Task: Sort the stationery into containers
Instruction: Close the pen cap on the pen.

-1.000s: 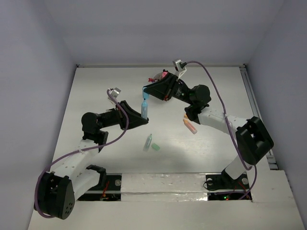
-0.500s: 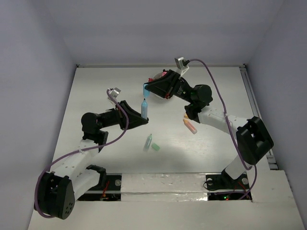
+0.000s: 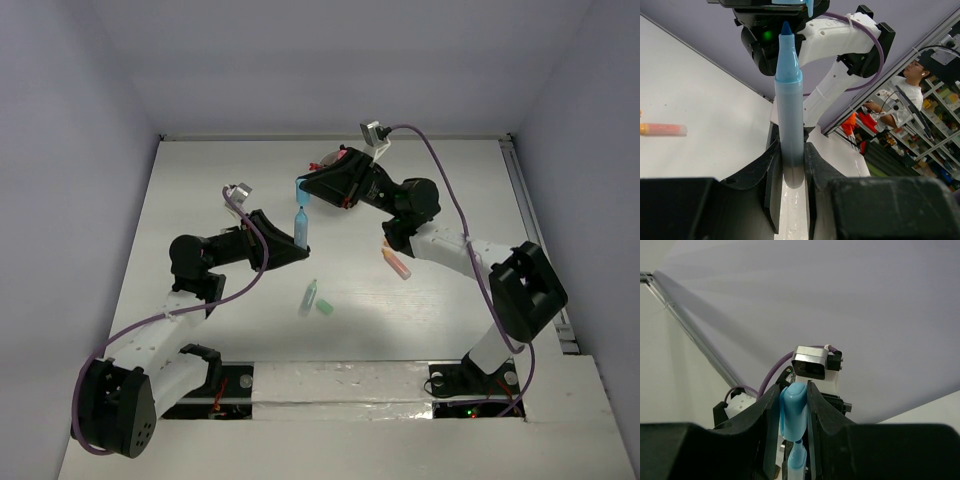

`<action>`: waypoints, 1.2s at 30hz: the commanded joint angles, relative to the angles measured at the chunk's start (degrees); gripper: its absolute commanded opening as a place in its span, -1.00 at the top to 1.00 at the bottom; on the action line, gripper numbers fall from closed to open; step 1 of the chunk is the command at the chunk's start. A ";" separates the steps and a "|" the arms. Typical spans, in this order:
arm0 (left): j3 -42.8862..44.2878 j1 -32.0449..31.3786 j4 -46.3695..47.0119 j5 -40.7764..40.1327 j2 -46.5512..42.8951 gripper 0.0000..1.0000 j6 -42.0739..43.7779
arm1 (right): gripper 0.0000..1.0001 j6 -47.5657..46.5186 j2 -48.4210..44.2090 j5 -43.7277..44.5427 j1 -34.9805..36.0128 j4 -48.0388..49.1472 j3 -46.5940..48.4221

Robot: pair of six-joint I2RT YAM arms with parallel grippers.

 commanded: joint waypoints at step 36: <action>1.80 0.25 -2.32 -0.81 -3.30 1.00 5.25 | 1.00 3.12 2.24 -1.10 2.13 9.69 -2.79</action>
